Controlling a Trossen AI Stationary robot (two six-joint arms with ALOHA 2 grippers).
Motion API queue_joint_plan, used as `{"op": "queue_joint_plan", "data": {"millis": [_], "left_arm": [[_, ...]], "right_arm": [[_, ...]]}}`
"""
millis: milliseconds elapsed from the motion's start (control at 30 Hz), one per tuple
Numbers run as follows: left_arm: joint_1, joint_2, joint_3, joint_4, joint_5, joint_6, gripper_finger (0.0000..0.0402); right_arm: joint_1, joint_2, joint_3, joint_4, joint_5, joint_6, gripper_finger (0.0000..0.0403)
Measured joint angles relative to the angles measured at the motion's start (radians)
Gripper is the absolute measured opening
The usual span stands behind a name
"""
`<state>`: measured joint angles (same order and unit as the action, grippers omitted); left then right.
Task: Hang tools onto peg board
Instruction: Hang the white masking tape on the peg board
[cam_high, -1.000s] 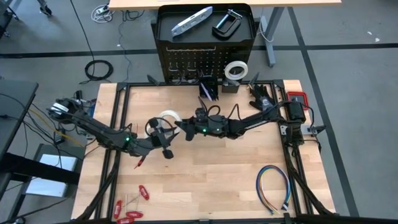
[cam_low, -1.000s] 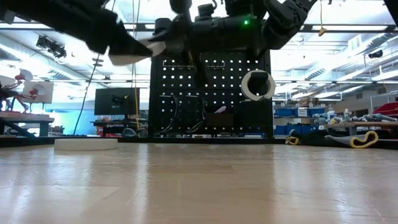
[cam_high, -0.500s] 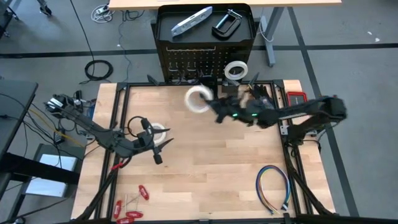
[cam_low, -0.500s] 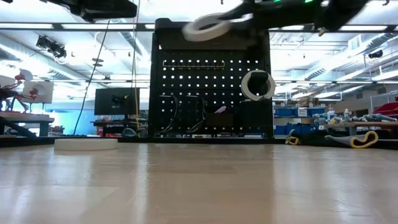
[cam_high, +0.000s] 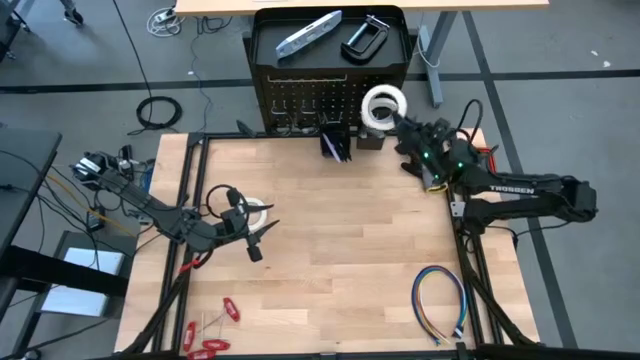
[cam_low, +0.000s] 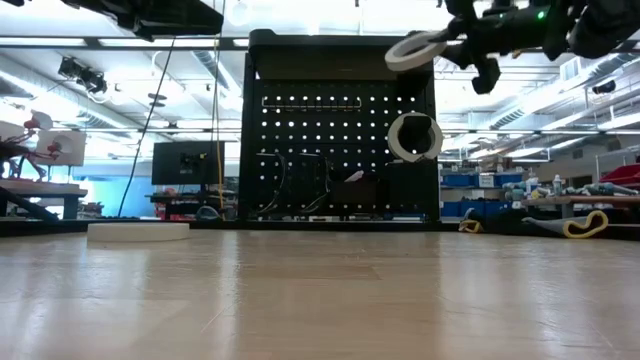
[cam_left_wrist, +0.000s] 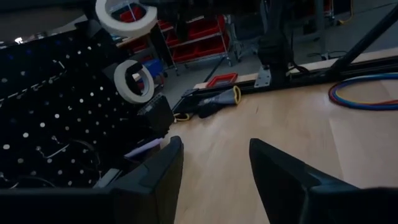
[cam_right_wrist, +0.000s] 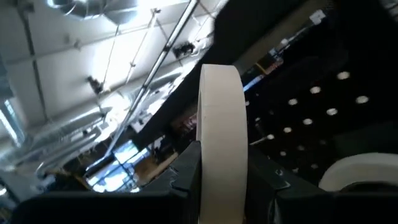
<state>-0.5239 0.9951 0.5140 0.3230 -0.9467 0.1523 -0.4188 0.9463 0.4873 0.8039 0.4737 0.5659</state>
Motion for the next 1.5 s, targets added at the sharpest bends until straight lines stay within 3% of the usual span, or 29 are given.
{"op": "queue_joint_plan", "data": {"millis": [200,433,967,1500], "left_arm": [[0.006,0.0,0.0,-0.004,0.008,-0.007,0.019],[0.005,0.0,0.0,-0.009,0.009,-0.007,0.019],[0.005,0.0,0.0,-0.03,0.009,-0.01,0.019],[0.007,0.0,0.0,-0.03,-0.005,-0.053,0.019]], "right_arm": [[-0.129,0.045,0.0,0.014,-0.075,0.12,0.0089],[-0.193,0.11,0.0,0.118,-0.169,0.212,0.0089],[-0.294,0.114,0.002,0.076,-0.169,0.323,0.0093],[-0.32,0.116,0.001,-0.064,-0.142,0.296,0.0153]]}}
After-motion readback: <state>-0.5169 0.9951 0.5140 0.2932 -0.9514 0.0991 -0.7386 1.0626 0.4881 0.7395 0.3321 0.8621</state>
